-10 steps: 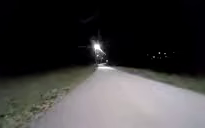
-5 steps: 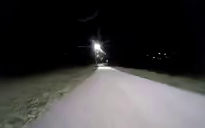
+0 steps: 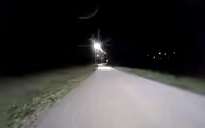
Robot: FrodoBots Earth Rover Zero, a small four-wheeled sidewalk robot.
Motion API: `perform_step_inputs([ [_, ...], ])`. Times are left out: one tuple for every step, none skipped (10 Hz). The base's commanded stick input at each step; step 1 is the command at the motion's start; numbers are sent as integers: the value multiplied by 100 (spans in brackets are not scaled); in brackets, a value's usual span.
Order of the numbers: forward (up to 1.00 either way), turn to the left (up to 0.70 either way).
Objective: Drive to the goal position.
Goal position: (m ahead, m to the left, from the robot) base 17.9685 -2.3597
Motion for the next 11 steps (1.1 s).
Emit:
perform_step_inputs([
  [70,0],
  [70,-3],
  [70,-8],
  [70,-12],
  [70,-13],
  [70,-12],
  [70,-3],
  [70,0],
  [70,0],
  [70,0],
  [70,0],
])
